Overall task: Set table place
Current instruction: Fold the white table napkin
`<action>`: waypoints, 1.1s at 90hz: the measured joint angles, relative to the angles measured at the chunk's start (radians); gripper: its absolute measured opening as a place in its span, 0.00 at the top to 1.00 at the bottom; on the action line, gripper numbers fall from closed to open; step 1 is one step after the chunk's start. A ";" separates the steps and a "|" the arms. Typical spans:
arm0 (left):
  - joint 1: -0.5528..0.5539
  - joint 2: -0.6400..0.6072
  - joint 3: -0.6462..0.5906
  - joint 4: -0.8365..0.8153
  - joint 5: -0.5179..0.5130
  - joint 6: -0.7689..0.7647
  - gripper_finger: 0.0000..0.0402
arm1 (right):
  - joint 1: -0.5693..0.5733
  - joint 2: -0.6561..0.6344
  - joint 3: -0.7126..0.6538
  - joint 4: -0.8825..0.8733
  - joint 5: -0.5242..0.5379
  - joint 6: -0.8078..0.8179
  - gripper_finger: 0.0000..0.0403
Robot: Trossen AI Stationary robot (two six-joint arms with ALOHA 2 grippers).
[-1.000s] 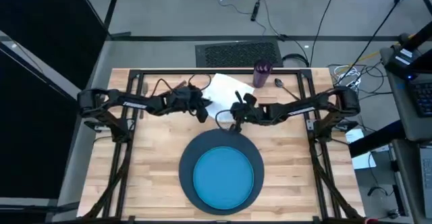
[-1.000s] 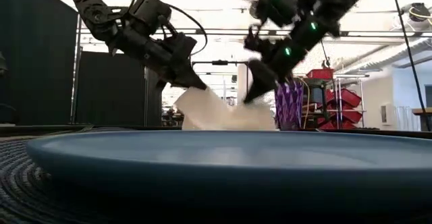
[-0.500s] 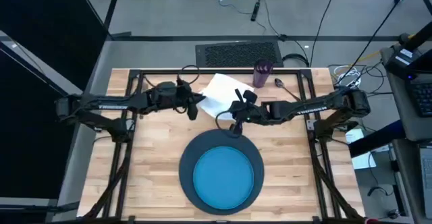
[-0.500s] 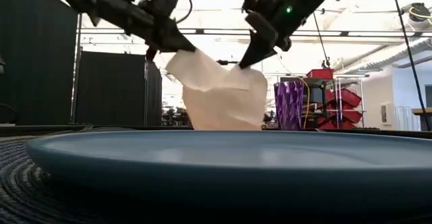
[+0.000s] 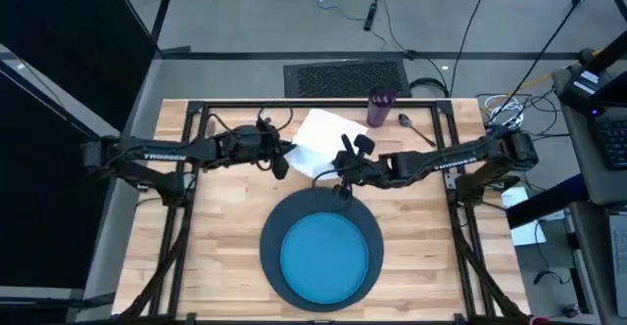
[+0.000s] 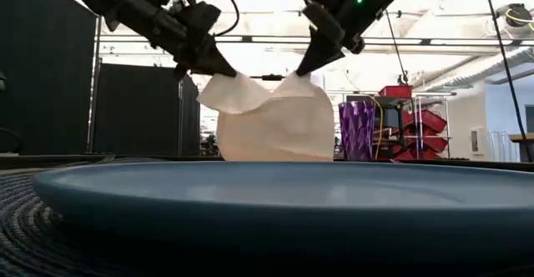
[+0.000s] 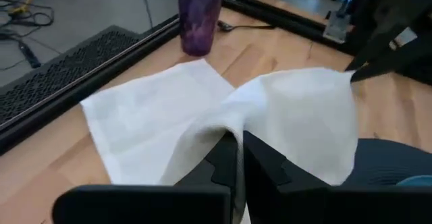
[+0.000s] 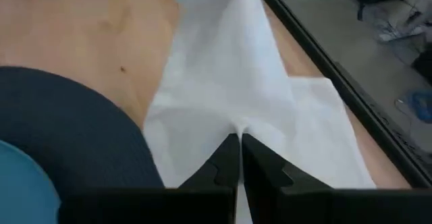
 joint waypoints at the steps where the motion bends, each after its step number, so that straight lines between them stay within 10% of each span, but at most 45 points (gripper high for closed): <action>1: 0.002 0.003 0.000 0.000 -0.001 0.000 1.00 | -0.002 0.000 0.000 -0.003 0.004 0.000 1.00; 99: 0.230 0.401 0.103 0.295 0.214 -0.030 1.00 | -0.295 0.003 -0.045 -0.060 -0.173 0.133 1.00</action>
